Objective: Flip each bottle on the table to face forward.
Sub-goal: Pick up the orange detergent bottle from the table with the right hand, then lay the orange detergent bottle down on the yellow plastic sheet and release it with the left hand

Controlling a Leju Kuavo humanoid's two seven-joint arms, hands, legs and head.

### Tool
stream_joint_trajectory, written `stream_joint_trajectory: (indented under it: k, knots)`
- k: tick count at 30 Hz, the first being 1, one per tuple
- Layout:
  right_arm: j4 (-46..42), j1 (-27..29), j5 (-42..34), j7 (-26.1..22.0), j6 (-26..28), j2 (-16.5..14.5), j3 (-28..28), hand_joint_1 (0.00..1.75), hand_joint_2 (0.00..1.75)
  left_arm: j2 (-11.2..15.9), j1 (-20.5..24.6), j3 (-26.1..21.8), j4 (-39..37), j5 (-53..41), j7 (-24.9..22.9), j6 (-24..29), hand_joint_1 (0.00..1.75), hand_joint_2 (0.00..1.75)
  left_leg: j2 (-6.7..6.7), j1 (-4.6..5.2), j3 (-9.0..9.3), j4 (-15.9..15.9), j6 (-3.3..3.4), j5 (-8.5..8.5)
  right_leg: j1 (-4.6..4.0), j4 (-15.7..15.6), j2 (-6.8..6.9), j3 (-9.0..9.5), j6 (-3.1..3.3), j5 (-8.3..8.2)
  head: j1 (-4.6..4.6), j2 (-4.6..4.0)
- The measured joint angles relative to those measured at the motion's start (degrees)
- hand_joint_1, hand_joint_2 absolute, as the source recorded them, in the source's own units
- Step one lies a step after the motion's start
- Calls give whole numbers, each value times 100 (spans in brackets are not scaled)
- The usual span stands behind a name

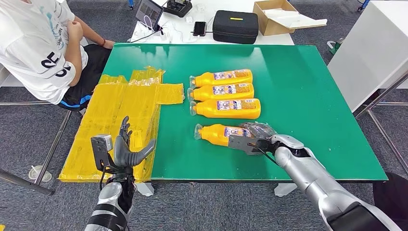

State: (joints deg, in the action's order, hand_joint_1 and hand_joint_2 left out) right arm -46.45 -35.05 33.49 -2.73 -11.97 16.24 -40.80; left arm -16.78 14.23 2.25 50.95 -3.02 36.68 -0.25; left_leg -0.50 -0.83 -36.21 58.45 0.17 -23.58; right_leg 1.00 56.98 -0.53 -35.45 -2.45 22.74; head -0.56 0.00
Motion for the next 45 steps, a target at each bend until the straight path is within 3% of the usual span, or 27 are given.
stream_joint_trajectory:
  k: [10, 13, 17, 20, 25, 29, 34, 39, 45]
  knots:
    - [58, 45, -157, -119, 197, -31, 19, 175, 175, -16, 7, 0, -35, 9, 4, -10, 0, 175, 0, 0, 9, 0, 0, 0, -1, 0, 0, 8, 0, 0, -1, 1]
    - [-156, 341, -337, -468, 872, -93, 243, 175, 175, -16, -9, 0, -22, 35, 19, -8, 0, 175, -3, -2, 4, -1, 0, 0, -2, 0, 1, 8, 0, 0, 1, 0]
    - [-953, 1124, -207, -1055, 2129, -517, 964, 175, 175, -16, -127, 0, 153, 80, 23, 42, 0, 175, -3, -3, -17, -2, -1, 0, -3, 3, 0, -13, 0, 0, -3, 0]
    - [-1511, 1476, -110, -1120, 2367, -825, 1397, 175, 175, -19, -212, 1, 309, 91, 16, 75, 0, 175, -11, -5, -29, -2, -2, 3, -4, 3, 4, -27, 1, 3, -5, 1]
    - [-1926, 1727, -150, -1322, 2492, -1041, 1819, 175, 175, -21, -286, 2, 429, 134, 11, 73, 0, 175, -18, -2, -43, -2, -2, 4, 2, 3, 15, -31, -1, 4, 1, 1]
    - [-2414, 2000, -376, -2221, 3481, -1424, 2252, 175, 175, -25, -321, 17, 566, 480, -73, -116, 0, 175, -19, 5, -49, -1, -1, 3, 6, 3, 16, -40, -2, 3, -1, 0]
    - [-3152, 2358, -470, -2922, 4548, -1890, 2709, 175, 175, -33, -335, 205, 888, 1034, -309, -516, 0, 175, -17, 2, -51, -2, -1, 2, 2, 3, 16, -44, -1, 5, -2, 0]
    - [-3384, 2672, -730, -3447, 4718, -2154, 2973, 175, 175, -38, -385, 467, 1251, 1413, -450, -845, 0, 175, -13, 1, -52, -2, -1, 1, 2, 3, 16, -45, -1, 5, -1, 0]
    - [-3210, 2886, -1125, -3688, 4282, -2431, 3099, 175, 175, -25, -473, 798, 1608, 1708, -568, -1413, 0, 175, -12, 2, -54, -2, -1, 1, 2, 3, 16, -45, -1, 4, -1, 0]
